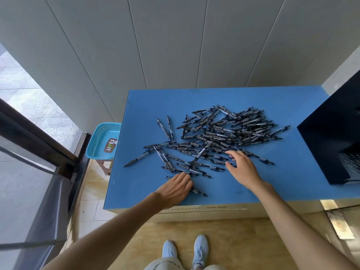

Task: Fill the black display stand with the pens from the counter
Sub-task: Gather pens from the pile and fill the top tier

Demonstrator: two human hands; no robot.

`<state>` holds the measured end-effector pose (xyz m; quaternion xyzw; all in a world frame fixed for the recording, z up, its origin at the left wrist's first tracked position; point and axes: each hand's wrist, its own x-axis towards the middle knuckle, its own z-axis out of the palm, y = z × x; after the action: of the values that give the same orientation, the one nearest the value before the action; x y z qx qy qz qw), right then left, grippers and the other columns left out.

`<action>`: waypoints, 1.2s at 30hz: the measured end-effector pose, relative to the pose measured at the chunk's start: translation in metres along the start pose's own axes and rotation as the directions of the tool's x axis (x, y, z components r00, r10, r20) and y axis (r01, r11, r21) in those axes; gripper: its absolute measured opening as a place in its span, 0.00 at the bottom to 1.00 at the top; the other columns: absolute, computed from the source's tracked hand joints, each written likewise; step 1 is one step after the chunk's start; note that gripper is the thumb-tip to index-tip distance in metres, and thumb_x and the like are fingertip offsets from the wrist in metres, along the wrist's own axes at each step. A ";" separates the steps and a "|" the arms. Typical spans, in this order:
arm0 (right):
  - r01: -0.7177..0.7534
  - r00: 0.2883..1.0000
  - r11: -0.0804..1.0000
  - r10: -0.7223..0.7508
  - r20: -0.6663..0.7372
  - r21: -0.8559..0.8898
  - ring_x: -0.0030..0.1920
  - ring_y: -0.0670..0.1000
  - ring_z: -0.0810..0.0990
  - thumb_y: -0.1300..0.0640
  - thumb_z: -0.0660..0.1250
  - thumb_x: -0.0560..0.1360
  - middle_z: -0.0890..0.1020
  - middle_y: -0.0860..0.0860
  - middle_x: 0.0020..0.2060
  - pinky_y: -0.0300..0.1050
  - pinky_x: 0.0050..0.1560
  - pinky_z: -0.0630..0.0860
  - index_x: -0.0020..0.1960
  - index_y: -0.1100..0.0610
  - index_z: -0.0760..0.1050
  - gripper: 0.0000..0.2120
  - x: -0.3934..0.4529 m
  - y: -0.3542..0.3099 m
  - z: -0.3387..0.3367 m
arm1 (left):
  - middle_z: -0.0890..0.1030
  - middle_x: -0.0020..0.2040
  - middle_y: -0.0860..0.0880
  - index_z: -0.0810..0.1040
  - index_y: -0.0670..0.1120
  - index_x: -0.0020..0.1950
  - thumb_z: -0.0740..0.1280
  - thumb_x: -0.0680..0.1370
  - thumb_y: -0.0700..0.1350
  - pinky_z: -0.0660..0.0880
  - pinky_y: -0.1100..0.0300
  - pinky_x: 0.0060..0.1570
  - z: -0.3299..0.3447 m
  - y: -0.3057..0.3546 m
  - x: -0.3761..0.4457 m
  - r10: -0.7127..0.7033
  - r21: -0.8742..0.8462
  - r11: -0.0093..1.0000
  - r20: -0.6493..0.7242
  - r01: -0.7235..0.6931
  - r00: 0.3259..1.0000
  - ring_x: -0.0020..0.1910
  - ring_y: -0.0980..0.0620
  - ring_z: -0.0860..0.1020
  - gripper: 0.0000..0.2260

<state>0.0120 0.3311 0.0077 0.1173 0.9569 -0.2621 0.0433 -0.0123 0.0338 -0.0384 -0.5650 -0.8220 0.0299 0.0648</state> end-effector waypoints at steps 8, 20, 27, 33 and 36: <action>0.004 1.000 1.000 -0.004 -0.006 -0.001 0.60 0.51 0.76 0.53 0.65 0.81 0.76 0.50 0.60 0.51 0.57 0.76 0.71 0.52 0.71 0.19 0.002 -0.004 -0.004 | 0.71 0.43 0.46 0.71 0.42 0.53 0.58 0.73 0.38 0.70 0.55 0.34 -0.013 -0.011 -0.004 -0.270 -0.302 0.921 -0.044 0.244 0.962 0.36 0.48 0.68 0.10; 0.010 1.000 1.000 -0.009 -0.007 0.025 0.61 0.51 0.75 0.54 0.64 0.82 0.75 0.50 0.60 0.46 0.59 0.72 0.71 0.52 0.71 0.18 0.006 -0.007 -0.005 | 0.74 0.56 0.48 0.76 0.44 0.60 0.60 0.85 0.48 0.69 0.53 0.28 -0.024 -0.043 0.021 -0.399 -0.121 0.895 0.215 0.430 0.891 0.34 0.46 0.77 0.10; 0.010 1.000 0.999 -0.010 -0.003 0.033 0.61 0.51 0.76 0.54 0.64 0.81 0.75 0.49 0.61 0.49 0.59 0.75 0.70 0.52 0.72 0.17 0.008 -0.003 -0.005 | 0.73 0.53 0.46 0.70 0.44 0.59 0.58 0.85 0.45 0.67 0.50 0.32 -0.029 -0.041 0.009 -0.765 -0.328 0.532 0.209 0.781 0.609 0.34 0.42 0.75 0.06; 0.016 1.000 0.999 -0.016 0.002 0.035 0.61 0.50 0.76 0.55 0.63 0.82 0.75 0.49 0.61 0.45 0.56 0.72 0.71 0.52 0.71 0.18 0.009 -0.007 -0.006 | 0.74 0.59 0.38 0.68 0.38 0.61 0.57 0.86 0.48 0.69 0.47 0.41 -0.018 -0.054 0.016 -0.922 -0.383 -0.045 0.372 0.923 0.109 0.51 0.34 0.78 0.13; 0.003 1.000 0.998 -0.003 0.003 0.059 0.60 0.50 0.76 0.54 0.63 0.82 0.75 0.49 0.61 0.46 0.57 0.73 0.71 0.51 0.71 0.18 0.009 -0.010 -0.005 | 0.73 0.61 0.39 0.68 0.38 0.63 0.57 0.84 0.61 0.70 0.48 0.43 -0.017 -0.055 0.028 -0.907 -0.380 -0.086 0.412 0.921 0.086 0.55 0.35 0.78 0.25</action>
<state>0.0012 0.3271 0.0153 0.1167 0.9489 -0.2903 0.0409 -0.0709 0.0394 -0.0126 0.1551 -0.9472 -0.2577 -0.1113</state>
